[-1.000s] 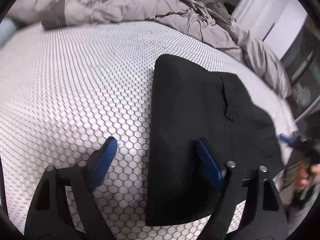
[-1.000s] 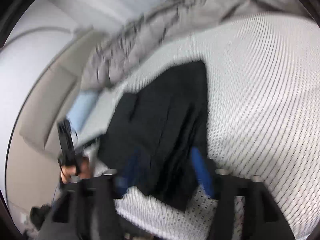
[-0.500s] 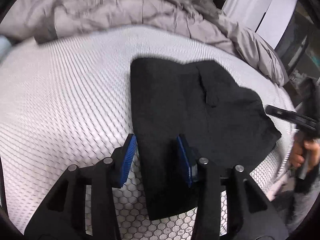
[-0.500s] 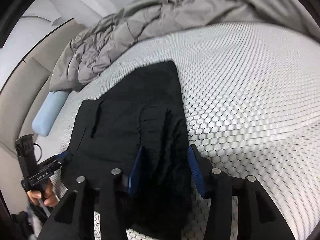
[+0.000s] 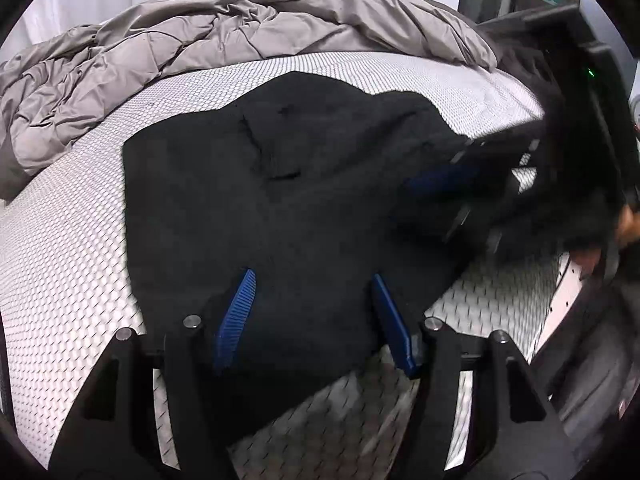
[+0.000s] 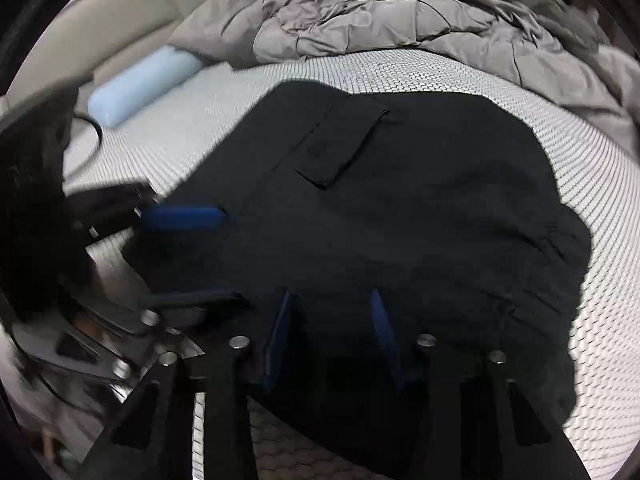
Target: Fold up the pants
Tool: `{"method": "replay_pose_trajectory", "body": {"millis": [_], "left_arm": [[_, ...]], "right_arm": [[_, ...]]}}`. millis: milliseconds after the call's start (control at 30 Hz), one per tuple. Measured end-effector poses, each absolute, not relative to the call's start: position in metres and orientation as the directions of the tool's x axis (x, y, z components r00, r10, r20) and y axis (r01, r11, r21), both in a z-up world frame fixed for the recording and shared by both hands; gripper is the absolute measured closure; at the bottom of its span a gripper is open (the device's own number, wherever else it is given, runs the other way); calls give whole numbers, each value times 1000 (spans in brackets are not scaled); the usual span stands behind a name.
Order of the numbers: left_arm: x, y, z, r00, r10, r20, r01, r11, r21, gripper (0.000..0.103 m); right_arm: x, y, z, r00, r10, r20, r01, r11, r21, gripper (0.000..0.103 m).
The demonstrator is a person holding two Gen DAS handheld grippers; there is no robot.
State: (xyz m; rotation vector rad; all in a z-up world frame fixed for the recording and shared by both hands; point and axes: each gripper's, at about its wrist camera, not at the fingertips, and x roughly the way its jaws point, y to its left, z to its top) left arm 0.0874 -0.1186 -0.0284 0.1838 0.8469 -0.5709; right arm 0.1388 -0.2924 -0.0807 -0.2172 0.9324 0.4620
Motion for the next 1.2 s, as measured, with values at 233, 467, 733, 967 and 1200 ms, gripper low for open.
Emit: {"method": "replay_pose_trajectory", "body": {"millis": [233,467,733,967,1200], "left_arm": [[84,-96,-27,521,-395,-757,523,848,-82,42],[106,-95,1,585,-444,-679,480,864,-151,39],[138,-97,-26,539,-368,-758,473,876,-89,38],[115,-77,-21,555,-338,-760,440,895,-77,34],[127,-72,19,636,-390,-666,409,902,-137,34]], "right_arm": [[118,-352,-65,552,275,-788,-400,916,39,67],[115,-317,-48,623,329,-710,-430,902,41,53],[151,-296,-69,588,132,-798,-380,916,-129,55],[136,-346,-60,614,128,-779,-288,955,-70,45],[145,-332,-25,714,202,-670,-289,957,-19,45]]}}
